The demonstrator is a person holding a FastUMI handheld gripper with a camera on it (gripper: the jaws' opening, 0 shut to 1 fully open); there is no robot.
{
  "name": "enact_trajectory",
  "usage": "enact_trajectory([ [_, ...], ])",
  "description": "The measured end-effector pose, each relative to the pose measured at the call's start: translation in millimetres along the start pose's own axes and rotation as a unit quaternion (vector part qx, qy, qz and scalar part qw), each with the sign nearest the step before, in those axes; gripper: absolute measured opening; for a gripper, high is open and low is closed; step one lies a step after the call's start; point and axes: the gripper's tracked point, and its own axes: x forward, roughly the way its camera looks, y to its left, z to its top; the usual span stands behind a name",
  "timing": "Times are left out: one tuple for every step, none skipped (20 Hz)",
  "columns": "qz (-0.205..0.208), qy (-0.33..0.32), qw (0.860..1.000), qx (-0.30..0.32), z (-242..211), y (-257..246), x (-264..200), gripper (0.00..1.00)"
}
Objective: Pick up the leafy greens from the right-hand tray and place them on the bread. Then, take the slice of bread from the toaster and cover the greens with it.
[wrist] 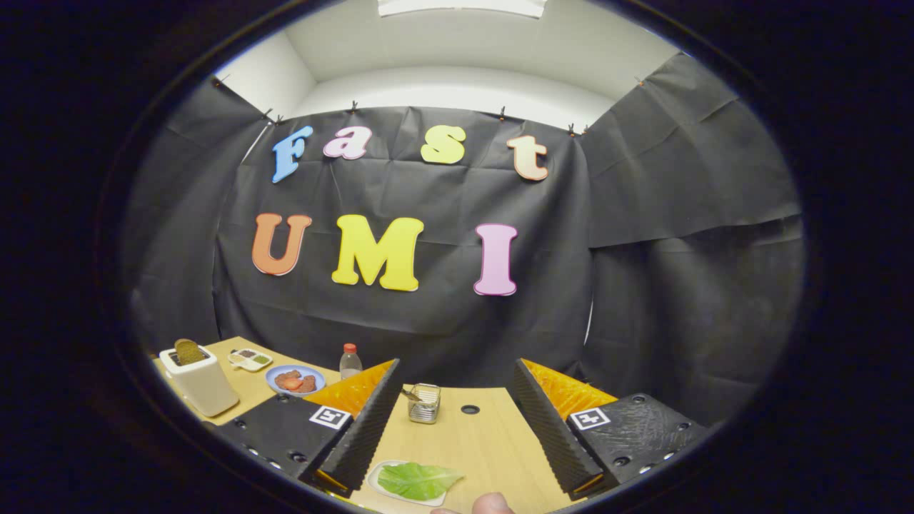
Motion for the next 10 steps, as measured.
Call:
enact_trajectory([
  [0.002, 0.007, 1.0, -0.003, -3.0, 0.3, 2.5, 0.95],
  [0.004, 0.012, 1.0, -0.005, -4.6, -0.8, 4.6, 0.95],
  [0.003, 0.012, 1.0, -0.006, -2.3, -2.5, 5.8, 0.95],
  [0.0, 0.012, 1.0, -0.007, 0.4, -4.7, 6.5, 0.95],
  [0.0, 0.012, 1.0, -0.005, 1.4, -6.7, 6.8, 0.95],
  [0.004, 0.012, 1.0, -0.003, 2.7, -5.2, 5.8, 0.95],
  [0.007, 0.014, 1.0, -0.001, 1.0, -6.0, 4.3, 0.95],
  [0.009, 0.015, 1.0, 0.003, -1.3, -7.6, 3.7, 0.95],
  [0.007, 0.018, 1.0, 0.006, -3.0, -10.8, 2.8, 0.95],
  [0.006, 0.019, 1.0, 0.009, -4.3, -13.8, 0.6, 0.95],
])
